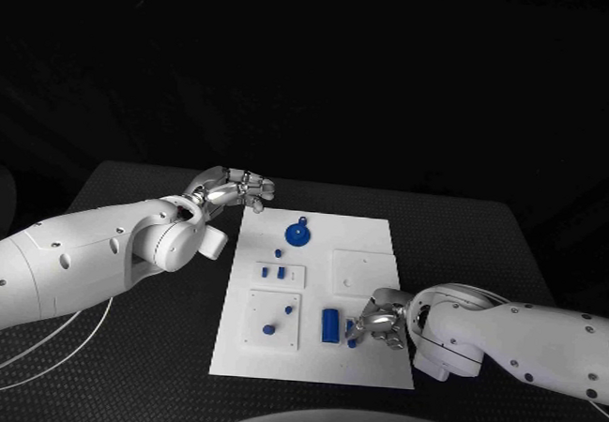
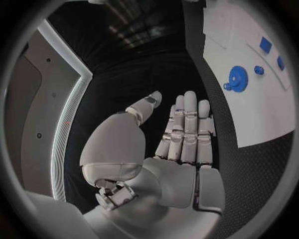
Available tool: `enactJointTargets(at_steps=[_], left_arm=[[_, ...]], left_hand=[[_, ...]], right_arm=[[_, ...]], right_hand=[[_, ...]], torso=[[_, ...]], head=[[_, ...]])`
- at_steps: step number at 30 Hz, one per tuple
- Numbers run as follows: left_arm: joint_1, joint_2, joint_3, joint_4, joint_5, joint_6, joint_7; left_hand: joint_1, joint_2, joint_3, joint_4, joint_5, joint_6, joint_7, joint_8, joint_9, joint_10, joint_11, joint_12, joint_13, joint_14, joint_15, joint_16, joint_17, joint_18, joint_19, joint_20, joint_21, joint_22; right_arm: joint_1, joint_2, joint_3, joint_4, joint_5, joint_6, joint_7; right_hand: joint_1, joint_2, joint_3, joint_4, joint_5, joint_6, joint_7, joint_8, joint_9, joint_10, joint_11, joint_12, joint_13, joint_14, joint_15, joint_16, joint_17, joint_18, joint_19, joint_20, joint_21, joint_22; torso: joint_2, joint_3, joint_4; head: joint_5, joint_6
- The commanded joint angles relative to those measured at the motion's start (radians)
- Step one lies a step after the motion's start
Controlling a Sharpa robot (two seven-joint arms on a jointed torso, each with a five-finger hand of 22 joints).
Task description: Assemble the parts on the task board
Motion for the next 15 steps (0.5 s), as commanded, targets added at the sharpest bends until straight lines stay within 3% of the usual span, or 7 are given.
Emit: enactJointTargets(at_steps=[1,11,15], left_arm=[[0.0,0.001,0.0,0.002,0.004,0.013,0.005],[0.0,0.001,0.0,0.002,0.004,0.013,0.005],[0.0,0.0,0.0,0.002,0.004,0.012,0.005]], left_hand=[[-0.006,0.0,0.0,0.007,0.003,-0.007,0.003,0.003,-0.001,0.0,0.0,-0.004,-0.001,0.006,0.001,-0.004,0.002,0.015,0.006,0.0,-0.004,0.002],[-0.006,0.0,0.0,0.007,0.003,-0.007,0.003,0.003,-0.001,0.0,0.0,-0.004,-0.001,0.006,0.001,-0.004,0.002,0.015,0.006,0.0,-0.005,0.002],[-0.006,0.0,0.0,0.007,0.003,-0.008,0.003,0.003,-0.001,0.0,0.0,-0.004,-0.001,0.006,0.001,-0.004,0.003,0.015,0.006,0.0,-0.005,0.002]], right_arm=[[-0.001,-0.001,0.0,0.008,0.002,0.005,0.033],[-0.001,-0.016,0.0,0.015,0.015,0.031,0.054],[-0.001,-0.026,0.0,0.013,-0.025,0.09,0.057]], right_hand=[[-0.002,-0.013,0.001,0.011,0.0,0.003,0.003,-0.002,-0.001,0.0,-0.003,-0.004,0.001,-0.002,-0.008,-0.003,0.0,0.034,0.0,-0.006,-0.003,-0.001],[-0.003,-0.027,-0.002,0.021,0.0,0.002,0.003,-0.002,-0.002,0.0,-0.003,-0.005,0.001,-0.003,-0.009,-0.003,0.0,0.034,0.0,-0.008,-0.004,-0.002],[0.004,-0.05,-0.013,0.019,0.001,-0.003,0.004,-0.004,-0.002,-0.002,-0.002,-0.006,0.002,-0.003,-0.008,-0.004,0.0,0.034,0.0,-0.01,-0.004,-0.002]], torso=[[0.0,0.0005,-0.0003],[0.0,0.0007,-0.0006],[0.0,0.0004,-0.0007]], head=[[0.0,0.001],[-0.001,0.002],[-0.001,0.002]])
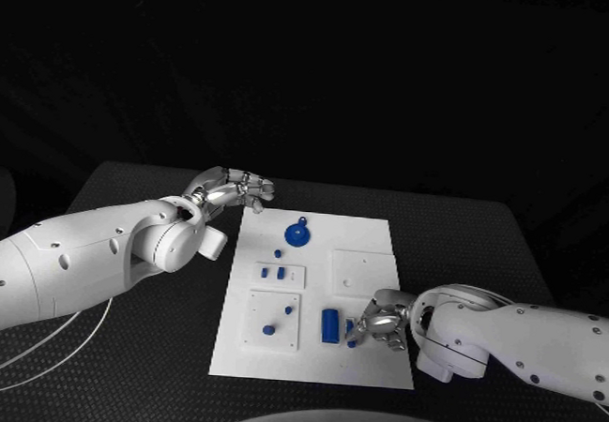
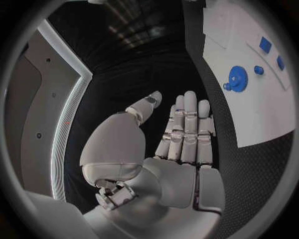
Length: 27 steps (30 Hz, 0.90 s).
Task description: Assemble the parts on the task board
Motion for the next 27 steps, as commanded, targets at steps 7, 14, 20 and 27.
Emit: enactJointTargets(at_steps=[7,14,20,27], left_arm=[[0.0,0.0,0.0,0.002,0.004,0.012,0.005],[0.0,-0.001,0.0,0.002,0.004,0.011,0.006],[0.0,0.0,0.0,0.003,0.004,0.012,0.006],[0.0,-0.001,0.0,0.002,0.004,0.012,0.006]], left_hand=[[-0.006,0.0,0.0,0.008,0.003,-0.008,0.003,0.003,-0.001,0.0,0.0,-0.004,-0.001,0.006,0.001,-0.005,0.002,0.015,0.006,0.0,-0.005,0.002],[-0.006,0.0,0.0,0.008,0.003,-0.008,0.003,0.003,-0.001,0.0,0.0,-0.004,-0.002,0.006,0.001,-0.005,0.003,0.015,0.006,0.0,-0.006,0.002],[-0.005,0.0,0.0,0.008,0.003,-0.008,0.003,0.003,-0.001,0.0,0.0,-0.004,-0.002,0.006,0.001,-0.005,0.003,0.015,0.006,0.0,-0.006,0.002],[-0.005,0.0,0.0,0.008,0.003,-0.008,0.003,0.003,-0.001,0.0,0.0,-0.004,-0.002,0.006,0.001,-0.005,0.003,0.015,0.006,0.0,-0.006,0.003]], right_arm=[[-0.001,-0.008,0.0,0.003,-0.04,0.117,0.042],[-0.001,-0.004,0.0,0.0,-0.081,0.116,0.032],[-0.001,0.0,0.0,-0.005,-0.082,0.091,0.027],[-0.001,0.007,0.0,-0.016,-0.085,0.061,0.014]], right_hand=[[0.036,-0.019,-0.075,-0.04,0.0,-0.014,0.007,-0.004,0.001,-0.01,0.0,-0.006,0.004,-0.002,-0.002,-0.006,0.001,0.033,-0.007,-0.013,-0.004,0.0],[0.084,0.0,-0.116,-0.073,-0.001,-0.015,0.007,0.0,0.005,-0.01,0.0,-0.006,0.005,-0.004,-0.002,-0.006,0.003,0.033,-0.011,-0.014,-0.005,0.0],[0.091,0.018,-0.123,-0.073,-0.001,-0.013,0.006,0.002,0.006,-0.009,-0.001,-0.006,0.005,-0.004,-0.003,-0.006,0.003,0.033,-0.01,-0.013,-0.006,0.0],[0.071,0.061,-0.138,-0.059,-0.001,-0.008,0.004,0.005,0.007,-0.005,-0.003,-0.006,0.005,-0.003,-0.004,-0.005,0.004,0.033,-0.01,-0.01,-0.005,-0.001]], torso=[[0.001,0.0003,-0.001],[0.001,0.0006,0.0004],[0.001,0.0001,0.0003],[0.0,-0.0004,0.0004]], head=[[0.001,0.001],[0.002,-0.001],[0.002,-0.002],[0.003,-0.004]])
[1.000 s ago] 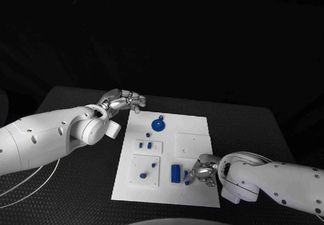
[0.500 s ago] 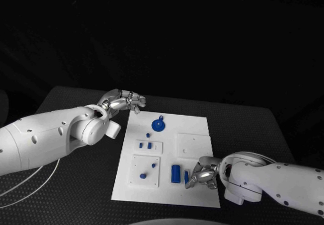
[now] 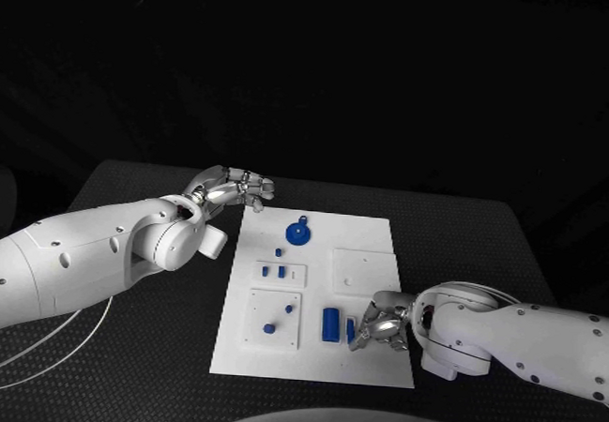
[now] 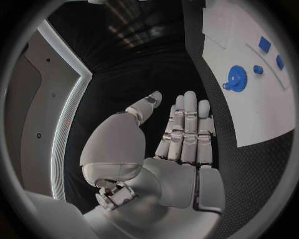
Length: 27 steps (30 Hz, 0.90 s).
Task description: Assemble the parts on the task board
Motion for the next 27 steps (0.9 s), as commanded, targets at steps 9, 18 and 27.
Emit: enactJointTargets(at_steps=[9,18,27], left_arm=[[0.0,-0.001,0.0,0.003,0.004,0.012,0.007],[0.0,0.0,0.0,0.003,0.004,0.013,0.007],[0.0,0.001,0.0,0.003,0.004,0.014,0.006]], left_hand=[[-0.014,0.006,-0.001,0.018,0.004,-0.004,-0.001,0.004,-0.001,0.0,0.001,-0.004,-0.002,0.007,0.001,-0.007,0.004,0.015,0.007,0.001,-0.008,0.003],[-0.014,0.006,-0.001,0.019,0.004,-0.005,-0.001,0.004,-0.001,0.0,0.001,-0.004,-0.002,0.007,0.001,-0.008,0.004,0.015,0.007,0.001,-0.008,0.003],[-0.014,0.006,-0.001,0.019,0.004,-0.005,-0.001,0.004,-0.001,-0.001,0.0,-0.004,-0.002,0.007,0.001,-0.008,0.005,0.015,0.007,0.0,-0.009,0.004]], right_arm=[[-0.001,0.011,0.0,-0.019,-0.053,-0.026,-0.003],[-0.001,0.017,0.0,-0.024,-0.087,-0.037,0.001],[-0.001,0.027,0.0,-0.029,-0.119,-0.023,-0.001]], right_hand=[[-0.017,0.112,0.022,0.007,-0.001,0.011,-0.01,0.007,-0.001,-0.001,-0.009,-0.007,0.0,-0.005,-0.009,-0.005,0.003,0.031,-0.005,-0.003,-0.007,0.0],[-0.016,0.103,0.063,0.001,-0.001,0.015,-0.009,0.008,-0.003,0.002,-0.009,-0.007,0.0,-0.004,-0.008,-0.004,0.004,0.031,-0.002,-0.002,-0.004,0.001],[-0.017,0.082,0.07,-0.014,-0.001,0.016,-0.01,0.008,-0.004,0.004,-0.009,-0.007,0.001,-0.002,-0.008,-0.004,0.004,0.031,0.001,-0.001,-0.001,0.002]], torso=[[0.0,-0.0008,0.0002],[0.0,-0.0005,-0.0004],[0.0,-0.0002,-0.0007]], head=[[0.001,0.0],[0.0,-0.001],[0.0,-0.004]])
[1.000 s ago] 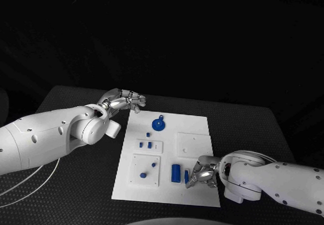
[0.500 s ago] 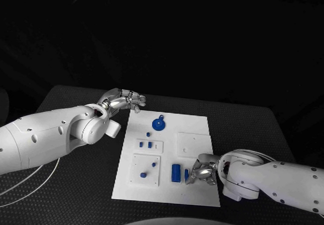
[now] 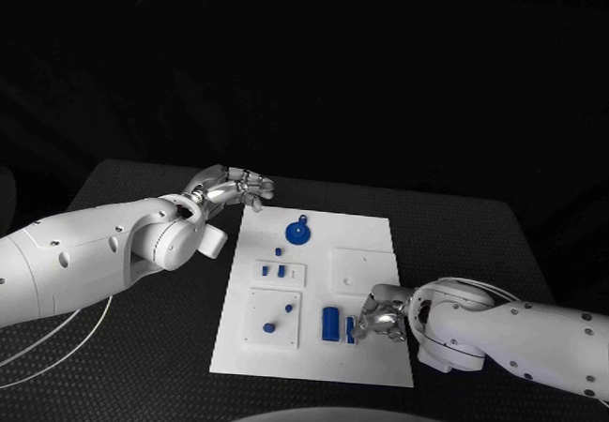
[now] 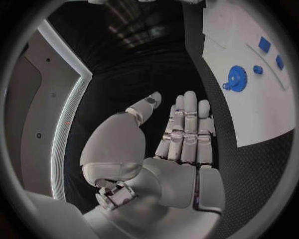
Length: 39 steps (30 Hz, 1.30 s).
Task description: Assemble the parts on the task board
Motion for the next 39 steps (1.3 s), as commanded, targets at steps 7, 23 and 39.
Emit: enactJointTargets(at_steps=[7,23,39], left_arm=[[0.0,0.002,0.0,0.001,0.004,0.012,0.007],[0.001,0.009,0.0,-0.038,0.016,0.003,0.022],[0.046,0.084,0.005,-0.309,0.097,0.068,0.073]], left_hand=[[-0.007,-0.001,0.002,0.005,0.004,-0.005,-0.001,0.004,-0.001,-0.001,0.0,-0.004,-0.001,0.007,0.001,-0.004,0.002,0.015,0.007,0.0,-0.005,0.001],[-0.006,-0.003,0.001,0.004,0.004,-0.004,-0.001,0.006,0.0,0.0,0.0,-0.004,-0.001,0.006,0.001,-0.005,0.003,0.015,0.006,0.0,-0.006,0.002],[0.001,-0.008,0.01,-0.015,-0.007,0.0,-0.014,0.013,-0.001,-0.048,0.018,-0.044,-0.026,-0.135,0.091,-0.207,-0.048,0.027,-0.094,0.085,-0.105,-0.011]], right_arm=[[-0.003,-0.004,-0.001,-0.004,-0.046,-0.002,0.004],[0.088,-0.046,0.013,-0.082,0.123,-0.04,0.266],[0.114,0.269,0.166,-0.769,0.706,-0.037,0.734]], right_hand=[[0.001,-0.018,0.0,-0.009,-0.002,0.006,0.001,-0.004,-0.002,0.0,-0.005,-0.002,0.001,0.005,-0.005,-0.003,0.001,0.03,0.003,-0.003,0.003,0.001],[-0.107,-0.171,-0.127,0.047,0.001,-0.078,0.026,-0.04,-0.009,-0.034,0.018,-0.008,0.006,-0.008,0.014,-0.018,-0.002,0.03,-0.019,-0.008,-0.015,-0.006],[0.023,0.007,-0.273,-0.047,0.052,-0.154,0.075,-0.067,-0.012,-0.275,0.075,-0.245,-0.165,-0.254,0.079,-0.304,-0.153,-0.001,-0.302,0.078,-0.284,-0.108]], torso=[[0.0,0.0001,-0.0004],[-0.005,-0.0017,-0.0058],[-0.075,-0.0038,-0.0242]], head=[[0.0,0.001],[-0.022,0.091],[-0.038,0.294]])
